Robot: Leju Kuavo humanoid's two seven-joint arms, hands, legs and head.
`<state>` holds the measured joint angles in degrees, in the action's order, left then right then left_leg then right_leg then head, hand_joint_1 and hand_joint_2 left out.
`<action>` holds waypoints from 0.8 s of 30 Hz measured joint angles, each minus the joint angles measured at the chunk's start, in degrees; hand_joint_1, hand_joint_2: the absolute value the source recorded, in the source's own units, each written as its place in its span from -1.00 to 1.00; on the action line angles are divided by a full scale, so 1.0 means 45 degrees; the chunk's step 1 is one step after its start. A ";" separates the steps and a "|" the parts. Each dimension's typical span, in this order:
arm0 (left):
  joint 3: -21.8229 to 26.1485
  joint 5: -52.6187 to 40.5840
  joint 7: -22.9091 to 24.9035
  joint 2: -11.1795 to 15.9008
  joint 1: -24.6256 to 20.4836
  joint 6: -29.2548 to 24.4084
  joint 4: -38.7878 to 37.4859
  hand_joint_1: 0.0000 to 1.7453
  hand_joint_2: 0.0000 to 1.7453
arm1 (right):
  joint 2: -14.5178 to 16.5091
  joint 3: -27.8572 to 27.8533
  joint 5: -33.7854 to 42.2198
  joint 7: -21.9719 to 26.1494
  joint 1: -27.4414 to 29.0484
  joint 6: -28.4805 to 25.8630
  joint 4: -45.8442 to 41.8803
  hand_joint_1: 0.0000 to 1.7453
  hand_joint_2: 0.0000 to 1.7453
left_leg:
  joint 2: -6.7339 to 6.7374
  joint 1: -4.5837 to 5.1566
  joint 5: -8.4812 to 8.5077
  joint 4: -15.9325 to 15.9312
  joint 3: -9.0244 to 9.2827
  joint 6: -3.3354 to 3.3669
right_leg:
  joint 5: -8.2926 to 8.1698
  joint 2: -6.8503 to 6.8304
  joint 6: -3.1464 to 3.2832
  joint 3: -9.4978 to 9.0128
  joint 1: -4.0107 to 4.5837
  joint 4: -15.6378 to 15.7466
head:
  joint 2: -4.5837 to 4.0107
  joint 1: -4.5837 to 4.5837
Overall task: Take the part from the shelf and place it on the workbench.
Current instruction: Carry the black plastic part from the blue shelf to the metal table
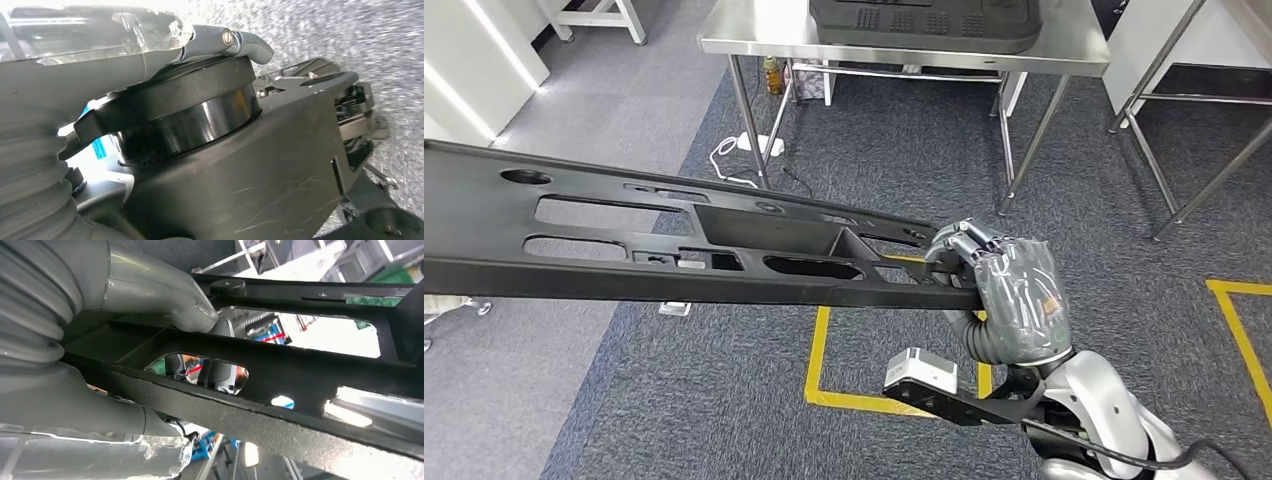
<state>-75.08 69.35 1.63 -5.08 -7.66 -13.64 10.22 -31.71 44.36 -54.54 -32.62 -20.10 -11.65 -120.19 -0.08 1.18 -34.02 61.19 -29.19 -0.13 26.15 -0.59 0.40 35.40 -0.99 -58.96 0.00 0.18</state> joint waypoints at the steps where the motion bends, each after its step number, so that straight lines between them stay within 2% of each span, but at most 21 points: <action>1: 0.0000 0.0000 -0.0004 0.0001 -0.0014 0.0000 0.0001 -1.00 1.00 | 0.0001 0.0004 0.0021 0.0001 -0.0007 0.0005 0.0004 1.00 1.00 | -0.0034 0.0002 -0.0288 0.0759 -0.0376 -0.0038 | 0.0064 0.0001 0.0073 -0.0114 0.0009 0.0028 | 0.0000 0.0068; 3: 0.0000 0.0008 -0.0047 0.0001 -0.0067 0.0001 0.0004 -1.00 1.00 | 0.0009 0.0018 0.0107 0.0030 -0.0010 0.0016 0.0025 1.00 1.00 | -0.0065 0.0044 -0.0772 0.2436 -0.1361 -0.0077 | 0.0236 0.0028 0.0164 -0.0321 0.0050 0.0030 | 0.0000 0.0155; 4: 0.0000 0.0019 -0.0067 0.0001 -0.0090 0.0001 0.0005 -1.00 1.00 | 0.0013 0.0029 0.0169 0.0055 -0.0011 0.0019 0.0045 1.00 1.00 | -0.0069 0.0070 -0.0735 0.2904 -0.1696 -0.0081 | 0.0340 0.0061 0.0180 -0.0453 0.0066 0.0027 | 0.0000 0.0164; 5: 0.0000 0.0032 -0.0084 0.0001 -0.0106 0.0001 0.0006 -1.00 1.00 | 0.0021 0.0040 0.0228 0.0083 -0.0016 0.0017 0.0064 1.00 1.00 | -0.0073 0.0090 -0.0430 0.2896 -0.1808 -0.0076 | 0.0449 0.0106 0.0180 -0.0605 0.0073 0.0021 | 0.0000 0.0176; 6: 0.0000 0.0041 -0.0084 0.0001 -0.0116 0.0001 0.0007 -1.00 1.00 | 0.0029 0.0052 0.0287 0.0106 -0.0029 0.0011 0.0081 1.00 1.00 | -0.0075 0.0093 0.0127 0.2399 -0.1707 -0.0067 | 0.0566 0.0154 0.0166 -0.0772 0.0073 0.0008 | 0.0000 0.0186; 7: 0.0000 0.0050 -0.0080 0.0001 -0.0112 0.0001 0.0007 -1.00 1.00 | 0.0035 0.0063 0.0336 0.0119 -0.0046 0.0005 0.0096 1.00 1.00 | -0.0080 0.0080 0.0753 0.1632 -0.1503 -0.0050 | 0.0693 0.0191 0.0136 -0.0915 0.0076 -0.0010 | 0.0000 0.0202; 8: 0.0000 0.0053 -0.0076 -0.0001 -0.0100 0.0001 0.0007 -1.00 1.00 | 0.0041 0.0075 0.0378 0.0131 -0.0074 -0.0002 0.0109 1.00 1.00 | -0.0105 0.0072 0.1226 0.0959 -0.1325 -0.0027 | 0.0801 0.0237 0.0089 -0.1010 0.0095 -0.0049 | 0.0000 0.0220; 9: 0.0000 0.0058 -0.0074 -0.0004 -0.0086 0.0001 0.0006 -1.00 1.00 | 0.0044 0.0085 0.0414 0.0141 -0.0103 -0.0010 0.0124 1.00 1.00 | -0.0129 0.0058 0.1458 0.0364 -0.1155 0.0025 | 0.0880 0.0281 0.0035 -0.1030 0.0114 -0.0092 | 0.0000 0.0243; 10: 0.0000 0.0063 -0.0073 -0.0006 -0.0078 0.0001 0.0006 -1.00 1.00 | 0.0045 0.0094 0.0436 0.0151 -0.0126 -0.0016 0.0138 1.00 1.00 | -0.0158 0.0060 0.1461 0.0044 -0.1084 0.0108 | 0.0922 0.0312 -0.0020 -0.0987 0.0134 -0.0124 | 0.0000 0.0249; 12: 0.0000 0.0068 -0.0072 -0.0009 -0.0073 0.0001 0.0006 -1.00 1.00 | 0.0047 0.0108 0.0454 0.0175 -0.0158 -0.0024 0.0172 1.00 1.00 | -0.0190 0.0064 0.1257 -0.0224 -0.1005 0.0279 | 0.0947 0.0351 -0.0118 -0.0887 0.0153 -0.0135 | 0.0000 0.0217; 14: 0.0000 0.0068 -0.0075 -0.0023 -0.0090 0.0000 0.0011 -1.00 1.00 | 0.0049 0.0111 0.0449 0.0216 -0.0192 -0.0035 0.0199 1.00 1.00 | -0.0188 -0.0001 0.1207 -0.0327 -0.0895 0.0409 | 0.1102 0.0303 -0.0259 -0.0822 0.0147 -0.0320 | 0.0000 0.0138; 16: 0.0000 0.0072 -0.0079 -0.0038 -0.0095 -0.0002 0.0013 -1.00 1.00 | 0.0049 0.0109 0.0432 0.0249 -0.0248 -0.0058 0.0211 1.00 1.00 | -0.0154 -0.0079 0.1144 -0.0400 -0.0734 0.0528 | 0.1525 0.0229 -0.0422 -0.0295 0.0112 -0.1361 | 0.0000 -0.0003; 18: 0.0000 0.0078 -0.0078 -0.0038 -0.0082 -0.0005 0.0012 -1.00 1.00 | 0.0049 0.0121 0.0420 0.0249 -0.0275 -0.0078 0.0231 1.00 1.00 | -0.0125 -0.0089 0.1037 -0.0407 -0.0622 0.0593 | 0.1952 0.0194 -0.0522 0.0753 0.0058 -0.3005 | 0.0000 -0.0144; 19: 0.0000 0.0080 -0.0079 -0.0038 -0.0074 -0.0006 0.0012 -1.00 1.00 | 0.0049 0.0128 0.0420 0.0245 -0.0273 -0.0083 0.0250 1.00 1.00 | -0.0124 -0.0089 0.0965 -0.0407 -0.0544 0.0601 | 0.1933 0.0188 -0.0540 0.1207 0.0035 -0.3552 | 0.0000 -0.0189; 20: 0.0000 0.0081 -0.0078 -0.0038 -0.0065 -0.0007 0.0012 -1.00 1.00 | 0.0049 0.0132 0.0420 0.0242 -0.0272 -0.0085 0.0273 1.00 1.00 | -0.0130 -0.0092 0.0878 -0.0407 -0.0436 0.0596 | 0.1658 0.0187 -0.0540 0.1462 0.0023 -0.3667 | 0.0000 -0.0234; 21: 0.0000 0.0082 -0.0078 -0.0038 -0.0053 -0.0010 0.0012 -1.00 1.00 | 0.0049 0.0134 0.0420 0.0239 -0.0273 -0.0090 0.0291 1.00 1.00 | -0.0140 -0.0097 0.0773 -0.0407 -0.0295 0.0580 | 0.1132 0.0186 -0.0521 0.1468 0.0019 -0.3273 | 0.0000 -0.0286; 22: 0.0000 0.0083 -0.0078 -0.0038 -0.0039 -0.0011 0.0012 -1.00 1.00 | 0.0049 0.0134 0.0420 0.0239 -0.0273 -0.0096 0.0302 1.00 1.00 | -0.0151 -0.0102 0.0655 -0.0407 -0.0130 0.0551 | 0.0470 0.0177 -0.0487 0.1269 0.0020 -0.2471 | 0.0000 -0.0350; 23: 0.0000 0.0084 -0.0075 -0.0038 -0.0022 -0.0013 0.0011 -1.00 1.00 | 0.0049 0.0135 0.0420 0.0239 -0.0274 -0.0106 0.0316 1.00 1.00 | -0.0159 -0.0099 0.0545 -0.0432 -0.0011 0.0509 | -0.0009 0.0156 -0.0452 0.1011 0.0039 -0.1727 | 0.0000 -0.0398; 24: 0.0000 0.0084 -0.0075 -0.0038 -0.0010 -0.0017 0.0010 -1.00 1.00 | 0.0049 0.0138 0.0420 0.0239 -0.0278 -0.0120 0.0325 1.00 1.00 | -0.0167 -0.0083 0.0446 -0.0444 0.0072 0.0449 | -0.0296 0.0142 -0.0406 0.0750 0.0080 -0.1068 | 0.0000 -0.0450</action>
<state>-75.08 69.73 1.30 -5.25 -7.70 -13.72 10.26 -31.50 44.98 -52.65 -31.54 -21.35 -12.19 -118.73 -0.83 0.81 -32.01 59.19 -28.87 1.89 24.82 0.05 -1.42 38.77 -0.63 -63.76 0.00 -1.84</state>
